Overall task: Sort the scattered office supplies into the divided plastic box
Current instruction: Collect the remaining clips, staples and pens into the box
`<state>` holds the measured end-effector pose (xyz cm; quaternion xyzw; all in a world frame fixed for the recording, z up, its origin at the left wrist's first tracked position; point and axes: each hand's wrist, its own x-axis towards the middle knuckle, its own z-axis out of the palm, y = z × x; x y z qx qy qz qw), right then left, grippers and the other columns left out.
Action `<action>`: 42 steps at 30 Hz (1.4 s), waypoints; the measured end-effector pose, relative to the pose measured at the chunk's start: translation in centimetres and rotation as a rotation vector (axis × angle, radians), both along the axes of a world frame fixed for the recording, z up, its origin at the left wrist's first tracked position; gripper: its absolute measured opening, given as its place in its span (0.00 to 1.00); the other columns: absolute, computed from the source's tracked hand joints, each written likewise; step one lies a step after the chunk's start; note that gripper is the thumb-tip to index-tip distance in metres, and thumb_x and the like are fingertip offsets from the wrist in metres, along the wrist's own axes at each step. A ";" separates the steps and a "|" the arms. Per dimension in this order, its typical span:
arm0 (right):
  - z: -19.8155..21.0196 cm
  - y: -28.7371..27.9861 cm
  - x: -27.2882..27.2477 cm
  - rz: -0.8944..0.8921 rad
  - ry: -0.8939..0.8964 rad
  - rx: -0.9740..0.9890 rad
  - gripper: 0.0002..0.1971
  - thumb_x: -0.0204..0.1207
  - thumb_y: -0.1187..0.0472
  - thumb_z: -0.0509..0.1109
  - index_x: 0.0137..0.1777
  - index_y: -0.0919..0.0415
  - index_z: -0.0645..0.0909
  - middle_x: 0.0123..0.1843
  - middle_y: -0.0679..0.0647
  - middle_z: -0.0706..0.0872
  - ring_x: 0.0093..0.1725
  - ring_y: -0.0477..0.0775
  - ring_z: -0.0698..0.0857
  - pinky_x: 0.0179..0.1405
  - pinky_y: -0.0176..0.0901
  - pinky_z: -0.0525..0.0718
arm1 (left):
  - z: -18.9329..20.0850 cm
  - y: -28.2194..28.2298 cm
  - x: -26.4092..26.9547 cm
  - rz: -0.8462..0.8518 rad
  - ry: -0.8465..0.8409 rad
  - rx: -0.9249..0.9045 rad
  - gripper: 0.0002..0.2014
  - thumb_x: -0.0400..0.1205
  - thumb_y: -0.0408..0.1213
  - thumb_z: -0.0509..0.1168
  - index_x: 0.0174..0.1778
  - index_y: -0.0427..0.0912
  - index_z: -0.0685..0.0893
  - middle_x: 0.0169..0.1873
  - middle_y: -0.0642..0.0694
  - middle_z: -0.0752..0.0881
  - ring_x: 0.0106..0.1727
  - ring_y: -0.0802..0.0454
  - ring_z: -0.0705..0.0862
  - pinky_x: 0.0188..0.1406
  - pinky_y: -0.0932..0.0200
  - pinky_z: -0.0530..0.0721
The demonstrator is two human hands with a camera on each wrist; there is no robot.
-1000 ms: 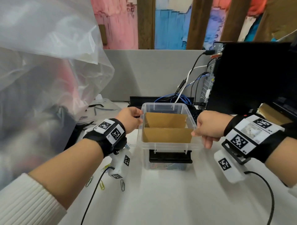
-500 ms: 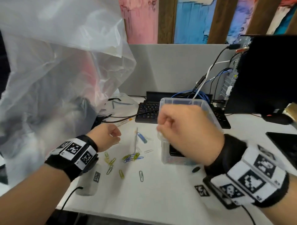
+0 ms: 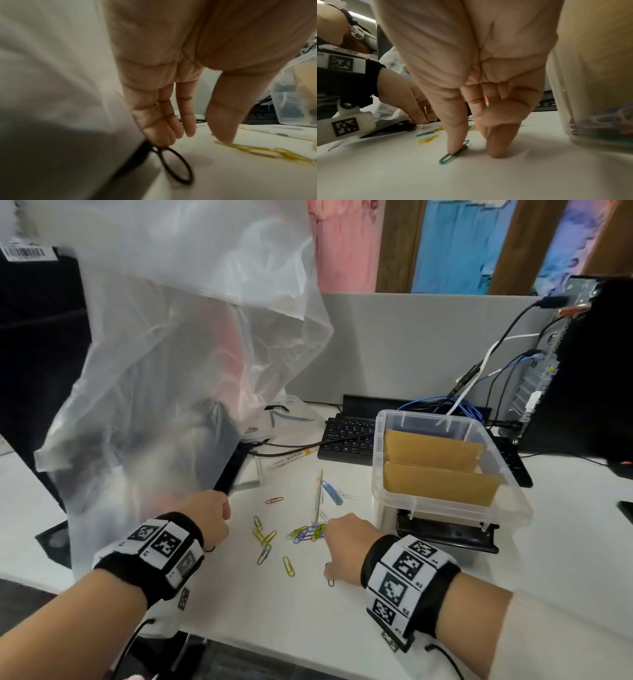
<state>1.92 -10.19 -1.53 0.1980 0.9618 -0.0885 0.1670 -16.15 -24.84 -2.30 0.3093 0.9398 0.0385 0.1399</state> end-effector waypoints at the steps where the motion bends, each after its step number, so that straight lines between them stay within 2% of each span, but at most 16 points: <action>1: -0.1 0.1 -0.4 0.002 -0.012 0.010 0.14 0.77 0.60 0.70 0.37 0.61 0.68 0.32 0.53 0.66 0.38 0.56 0.75 0.23 0.36 0.65 | -0.1 0.2 0.3 -0.017 -0.007 -0.006 0.08 0.75 0.37 0.68 0.47 0.49 0.77 0.47 0.52 0.79 0.44 0.53 0.80 0.38 0.66 0.76; 2: 0.0 0.0 -0.7 0.024 -0.014 0.020 0.08 0.77 0.62 0.70 0.44 0.63 0.73 0.34 0.54 0.70 0.42 0.57 0.77 0.26 0.36 0.68 | -0.3 0.4 0.6 -0.045 -0.010 -0.019 0.10 0.74 0.41 0.71 0.47 0.50 0.77 0.47 0.52 0.79 0.45 0.54 0.79 0.41 0.66 0.76; 4: 0.2 0.0 -1.1 0.027 -0.051 0.030 0.11 0.79 0.67 0.66 0.59 0.69 0.76 0.47 0.61 0.80 0.52 0.61 0.82 0.37 0.40 0.75 | -0.7 1.1 1.5 -0.094 -0.019 -0.039 0.14 0.72 0.50 0.73 0.47 0.51 0.77 0.47 0.54 0.79 0.46 0.55 0.78 0.45 0.65 0.76; 6: -0.2 0.2 -1.6 0.027 -0.077 0.021 0.03 0.79 0.68 0.64 0.48 0.70 0.76 0.46 0.62 0.80 0.44 0.61 0.82 0.36 0.40 0.74 | -1.0 1.9 2.5 -0.114 -0.035 -0.023 0.18 0.70 0.54 0.74 0.47 0.50 0.77 0.46 0.54 0.79 0.46 0.55 0.77 0.45 0.64 0.76; 8: -0.8 0.5 -1.8 0.011 -0.083 0.008 0.16 0.79 0.68 0.64 0.32 0.62 0.64 0.33 0.56 0.68 0.29 0.52 0.69 0.26 0.37 0.66 | -1.2 2.7 3.4 -0.129 -0.032 -0.013 0.19 0.69 0.55 0.75 0.45 0.49 0.77 0.45 0.53 0.80 0.45 0.55 0.77 0.43 0.64 0.75; 14: -1.7 0.4 -2.1 0.029 -0.084 -0.018 0.18 0.79 0.67 0.63 0.30 0.61 0.62 0.31 0.53 0.67 0.27 0.49 0.66 0.24 0.36 0.64 | -1.1 3.9 4.6 -0.162 -0.032 0.016 0.10 0.72 0.39 0.73 0.43 0.47 0.79 0.48 0.50 0.85 0.48 0.52 0.83 0.42 0.64 0.80; 17: -1.5 -0.5 -2.4 0.034 0.029 -0.085 0.03 0.78 0.69 0.62 0.45 0.69 0.76 0.46 0.60 0.81 0.38 0.57 0.76 0.36 0.40 0.75 | -0.9 3.8 4.5 -0.164 -0.047 0.008 0.08 0.73 0.37 0.73 0.44 0.47 0.80 0.48 0.49 0.86 0.49 0.52 0.84 0.49 0.62 0.84; 19: -1.4 -1.1 -2.8 0.046 0.091 -0.150 0.10 0.78 0.70 0.62 0.56 0.68 0.80 0.57 0.63 0.83 0.51 0.61 0.82 0.49 0.45 0.80 | -1.1 3.7 4.4 -0.158 -0.073 0.004 0.07 0.75 0.37 0.72 0.44 0.47 0.81 0.48 0.50 0.85 0.49 0.52 0.83 0.51 0.62 0.84; 21: -1.6 -1.8 -3.5 0.053 0.112 -0.187 0.10 0.77 0.70 0.63 0.56 0.66 0.80 0.58 0.63 0.84 0.55 0.62 0.83 0.55 0.48 0.82 | -1.1 3.7 4.4 -0.161 -0.090 -0.015 0.04 0.76 0.36 0.70 0.45 0.46 0.83 0.49 0.49 0.86 0.51 0.52 0.84 0.53 0.61 0.84; 23: -1.8 -2.7 -4.0 0.047 0.095 -0.189 0.08 0.76 0.70 0.65 0.54 0.64 0.80 0.58 0.63 0.85 0.51 0.60 0.82 0.55 0.48 0.81 | -1.1 3.9 4.5 -0.186 -0.088 -0.054 0.06 0.78 0.35 0.66 0.48 0.41 0.86 0.47 0.47 0.89 0.49 0.51 0.86 0.48 0.63 0.84; 25: -1.9 -3.2 -4.2 0.050 0.099 -0.177 0.11 0.77 0.70 0.64 0.58 0.66 0.80 0.58 0.64 0.84 0.53 0.62 0.83 0.54 0.48 0.79 | -1.0 4.2 4.6 -0.208 -0.083 -0.086 0.07 0.78 0.33 0.62 0.43 0.39 0.86 0.38 0.47 0.88 0.39 0.52 0.84 0.34 0.67 0.80; 29: -1.5 -3.3 -4.1 0.063 0.153 -0.154 0.15 0.78 0.71 0.61 0.64 0.66 0.78 0.60 0.65 0.82 0.58 0.67 0.83 0.49 0.48 0.78 | -1.0 4.5 4.2 -0.220 -0.045 -0.098 0.10 0.79 0.32 0.59 0.31 0.46 0.74 0.26 0.53 0.79 0.29 0.58 0.77 0.25 0.69 0.72; 33: -0.9 -2.4 -3.7 0.045 0.103 -0.128 0.12 0.79 0.72 0.62 0.61 0.70 0.77 0.61 0.67 0.81 0.59 0.67 0.82 0.49 0.48 0.77 | -1.0 4.5 3.5 -0.215 -0.066 -0.068 0.05 0.81 0.35 0.61 0.39 0.47 0.78 0.36 0.51 0.82 0.36 0.53 0.80 0.33 0.67 0.78; 36: -1.0 -1.3 -3.1 0.016 0.058 -0.112 0.11 0.78 0.71 0.61 0.60 0.70 0.77 0.62 0.68 0.80 0.60 0.68 0.82 0.51 0.48 0.78 | -0.9 4.3 3.3 -0.213 -0.080 0.018 0.05 0.81 0.32 0.60 0.43 0.46 0.78 0.37 0.52 0.77 0.34 0.54 0.76 0.30 0.69 0.74; 39: -1.0 -0.3 -2.6 -0.043 0.064 -0.068 0.07 0.80 0.71 0.59 0.52 0.68 0.77 0.65 0.66 0.78 0.61 0.67 0.81 0.52 0.48 0.77 | -0.5 4.7 3.5 -0.232 -0.097 0.082 0.05 0.81 0.31 0.62 0.46 0.44 0.81 0.45 0.48 0.83 0.31 0.57 0.76 0.30 0.70 0.74; 42: -0.8 0.2 -2.4 -0.117 0.071 -0.053 0.17 0.80 0.72 0.58 0.67 0.67 0.73 0.72 0.66 0.68 0.61 0.67 0.81 0.58 0.49 0.77 | -0.1 5.7 4.2 -0.241 -0.126 0.152 0.03 0.81 0.33 0.63 0.43 0.45 0.80 0.49 0.43 0.88 0.31 0.52 0.84 0.33 0.65 0.80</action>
